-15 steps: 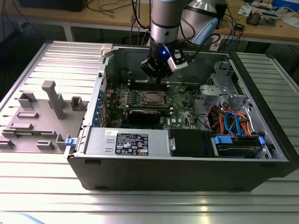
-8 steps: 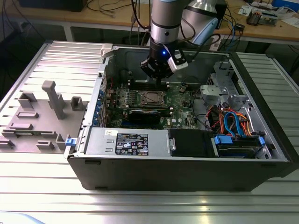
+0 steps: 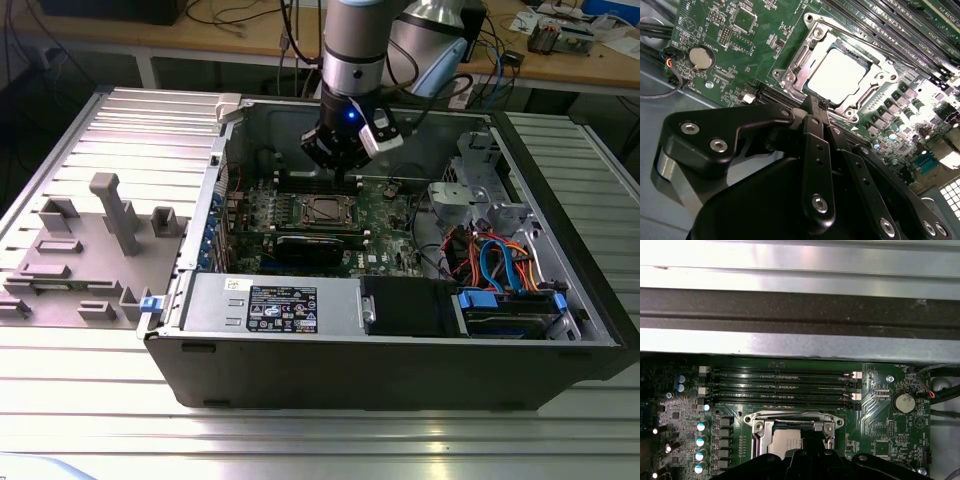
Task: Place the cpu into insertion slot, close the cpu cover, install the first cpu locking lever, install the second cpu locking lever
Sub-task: 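Install the second cpu locking lever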
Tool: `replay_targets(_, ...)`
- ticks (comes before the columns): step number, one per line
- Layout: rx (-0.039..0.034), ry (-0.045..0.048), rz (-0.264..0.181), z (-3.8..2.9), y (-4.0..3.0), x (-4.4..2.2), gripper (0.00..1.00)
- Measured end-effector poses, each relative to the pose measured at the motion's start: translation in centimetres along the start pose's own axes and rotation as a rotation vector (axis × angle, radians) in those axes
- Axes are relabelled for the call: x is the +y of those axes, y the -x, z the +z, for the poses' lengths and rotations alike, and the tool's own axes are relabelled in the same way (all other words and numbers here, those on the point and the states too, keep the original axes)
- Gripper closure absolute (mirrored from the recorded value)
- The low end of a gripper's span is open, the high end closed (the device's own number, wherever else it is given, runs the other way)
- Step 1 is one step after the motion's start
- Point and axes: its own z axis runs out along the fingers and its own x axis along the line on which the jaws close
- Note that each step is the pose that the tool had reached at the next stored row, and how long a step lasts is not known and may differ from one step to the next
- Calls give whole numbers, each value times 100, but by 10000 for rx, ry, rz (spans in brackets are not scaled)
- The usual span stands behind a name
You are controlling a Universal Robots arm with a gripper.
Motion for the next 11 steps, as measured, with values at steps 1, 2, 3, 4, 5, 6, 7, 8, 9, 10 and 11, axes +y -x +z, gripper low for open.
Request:
replay_targets(1, 1, -1, 0, -1, -1, -16, 89)
replay_targets(2, 1, 0, 0, -1, -1, -16, 89)
replay_targets(3, 1, -1, 0, -1, -1, -16, 89)
replay_targets(4, 1, 0, 0, -1, 0, -16, 89)
replay_targets(5, 1, 0, 0, -1, -1, -17, 89)
replay_targets(6, 0, 0, -1, -1, -1, -17, 89)
replay_targets(7, 0, 0, 0, -1, -1, -17, 89)
replay_targets(8, 1, 0, 0, -1, -1, -17, 89)
replay_targets(9, 1, 0, -1, -1, -1, -18, 89)
replay_targets(10, 1, 0, -1, -1, -1, -20, 89)
replay_targets(11, 1, -1, -3, -2, 0, -24, 89)
